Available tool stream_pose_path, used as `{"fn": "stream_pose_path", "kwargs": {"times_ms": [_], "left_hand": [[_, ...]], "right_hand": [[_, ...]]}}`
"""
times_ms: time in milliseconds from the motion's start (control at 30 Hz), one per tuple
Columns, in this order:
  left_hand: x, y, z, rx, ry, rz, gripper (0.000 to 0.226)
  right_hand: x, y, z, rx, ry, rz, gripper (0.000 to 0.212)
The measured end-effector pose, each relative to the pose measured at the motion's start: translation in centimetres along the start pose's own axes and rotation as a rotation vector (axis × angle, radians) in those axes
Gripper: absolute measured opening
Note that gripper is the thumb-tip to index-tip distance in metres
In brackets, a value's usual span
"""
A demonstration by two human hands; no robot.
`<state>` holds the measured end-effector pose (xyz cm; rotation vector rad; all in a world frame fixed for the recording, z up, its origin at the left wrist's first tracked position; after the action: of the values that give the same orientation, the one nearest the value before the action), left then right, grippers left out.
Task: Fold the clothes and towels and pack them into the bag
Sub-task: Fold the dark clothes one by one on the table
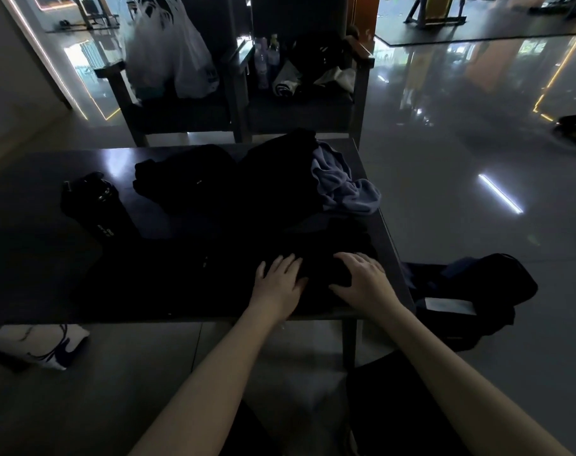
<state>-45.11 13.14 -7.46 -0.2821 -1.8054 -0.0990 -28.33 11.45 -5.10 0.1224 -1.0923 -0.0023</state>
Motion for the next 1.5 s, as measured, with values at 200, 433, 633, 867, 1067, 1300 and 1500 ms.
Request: {"fn": "stream_pose_path", "kwargs": {"times_ms": [200,433,633,867,1067,1300,1500], "left_hand": [[-0.4,-0.8,2.5,0.096,0.034,-0.016,0.055],[-0.5,-0.8,2.4,0.089,0.098,-0.053,0.055],[-0.5,-1.0,2.3,0.07,0.116,-0.094,0.055],[-0.4,-1.0,2.5,0.084,0.102,-0.067,0.054],[-0.1,-0.7,2.9,0.078,0.032,-0.053,0.049],[0.0,-0.9,3.2,0.06,0.021,-0.12,0.047],[-0.6,-0.6,3.4,0.079,-0.047,-0.095,0.048]], "right_hand": [[-0.3,0.0,-0.8,-0.006,-0.073,-0.008,0.058],[-1.3,-0.2,0.9,0.201,-0.139,0.004,0.058],[-0.8,0.3,1.5,0.207,-0.107,0.008,0.046],[-0.5,0.4,3.0,0.223,0.033,-0.128,0.039],[-1.9,-0.4,3.3,0.258,0.028,-0.045,0.062],[-0.2,3.9,2.5,0.181,0.088,-0.103,0.05],[-4.7,4.6,2.0,0.128,-0.198,0.182,0.063]]}}
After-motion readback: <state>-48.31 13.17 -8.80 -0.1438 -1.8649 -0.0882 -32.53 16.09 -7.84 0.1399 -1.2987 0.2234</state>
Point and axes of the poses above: each hand's wrist, its own y-axis towards the middle knuckle, its own x-axis out of the back of the hand, z = x × y, the point moved 5 cm from there along y, towards the middle knuckle, and after that the axes turned 4 degrees about -z, right-handed, at the moved point
